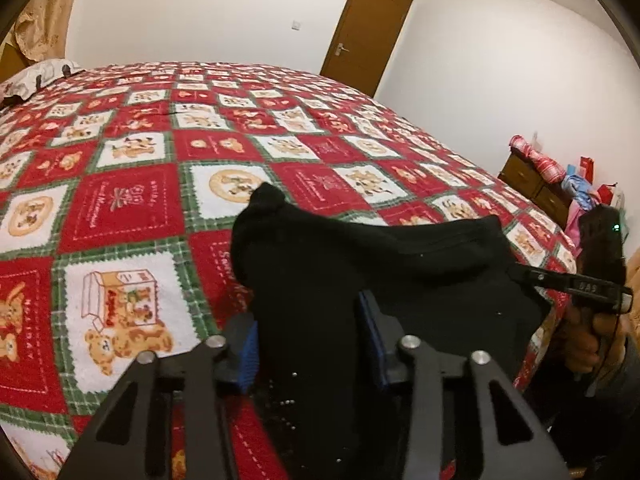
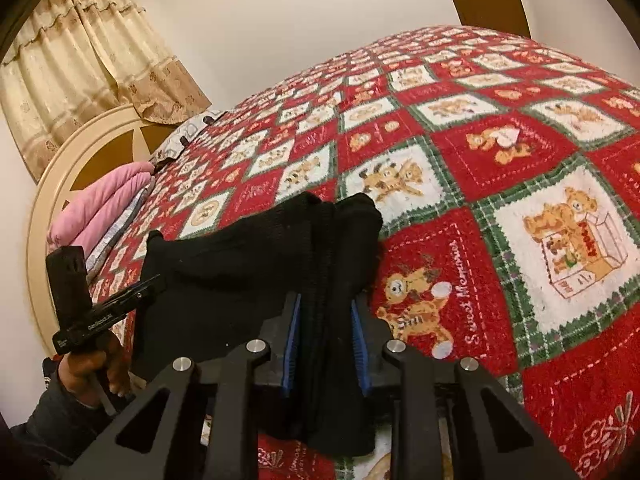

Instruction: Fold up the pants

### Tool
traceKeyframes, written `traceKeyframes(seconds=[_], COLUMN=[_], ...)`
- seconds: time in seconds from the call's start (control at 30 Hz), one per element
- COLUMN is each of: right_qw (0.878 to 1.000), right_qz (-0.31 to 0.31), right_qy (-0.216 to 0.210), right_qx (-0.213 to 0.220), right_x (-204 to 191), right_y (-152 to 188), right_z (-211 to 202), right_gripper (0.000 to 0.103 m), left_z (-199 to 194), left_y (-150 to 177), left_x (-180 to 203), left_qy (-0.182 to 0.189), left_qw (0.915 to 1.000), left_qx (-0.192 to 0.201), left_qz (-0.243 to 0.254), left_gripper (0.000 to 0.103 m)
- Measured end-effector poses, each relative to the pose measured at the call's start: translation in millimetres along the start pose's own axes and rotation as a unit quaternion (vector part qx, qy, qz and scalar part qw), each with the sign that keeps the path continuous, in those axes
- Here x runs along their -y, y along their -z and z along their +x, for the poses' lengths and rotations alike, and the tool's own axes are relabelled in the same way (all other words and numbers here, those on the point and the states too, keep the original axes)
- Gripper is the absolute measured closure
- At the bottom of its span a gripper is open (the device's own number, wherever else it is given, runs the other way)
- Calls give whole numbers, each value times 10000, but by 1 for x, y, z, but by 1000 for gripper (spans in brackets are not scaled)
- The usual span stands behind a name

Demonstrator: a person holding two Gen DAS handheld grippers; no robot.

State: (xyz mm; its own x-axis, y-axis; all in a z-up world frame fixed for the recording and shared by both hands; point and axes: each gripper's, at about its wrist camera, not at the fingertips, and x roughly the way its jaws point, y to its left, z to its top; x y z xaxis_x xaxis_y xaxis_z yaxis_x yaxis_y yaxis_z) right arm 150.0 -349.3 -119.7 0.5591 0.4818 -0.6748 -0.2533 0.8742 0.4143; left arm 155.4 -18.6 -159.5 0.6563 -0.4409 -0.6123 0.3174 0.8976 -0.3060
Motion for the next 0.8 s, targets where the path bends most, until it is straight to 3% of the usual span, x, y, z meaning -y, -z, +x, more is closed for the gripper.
traceKeyframes(seconds=[0.07,0.13,0.3,0.43,0.63,0.8], right_qw=[9999,9996,9984,9962,9907,9824], right_qz=[-111,-257,-508,-832,-1208,-1579], right_qy=[22,44,-51,-177,-628,-987], right_qx=[75,138,234,197,37,-162], right_x=[-8,-17,-40,-72,-137,-206], right_y=[-1,-4,-20,-47,-92,-117], right_z=[-5,-10,-16,5,66,130], right_gripper=[79,80,81,81,81,82], left_z=[-5,-9,-23,-44,-84,-117], left_y=[-2,-1,-3,-13,-31,-37], left_x=[-4,-5,-6,-21,-74,-128], left_qy=[65,62,-17,-144,-799,-1418], left_qw=[9998,9998,9995,9986,9933,9835], left_qx=[78,96,216,424,742,930], left_qz=[-155,-188,-210,-264,-394,-628], left_gripper=[76,79,81,82,82,82])
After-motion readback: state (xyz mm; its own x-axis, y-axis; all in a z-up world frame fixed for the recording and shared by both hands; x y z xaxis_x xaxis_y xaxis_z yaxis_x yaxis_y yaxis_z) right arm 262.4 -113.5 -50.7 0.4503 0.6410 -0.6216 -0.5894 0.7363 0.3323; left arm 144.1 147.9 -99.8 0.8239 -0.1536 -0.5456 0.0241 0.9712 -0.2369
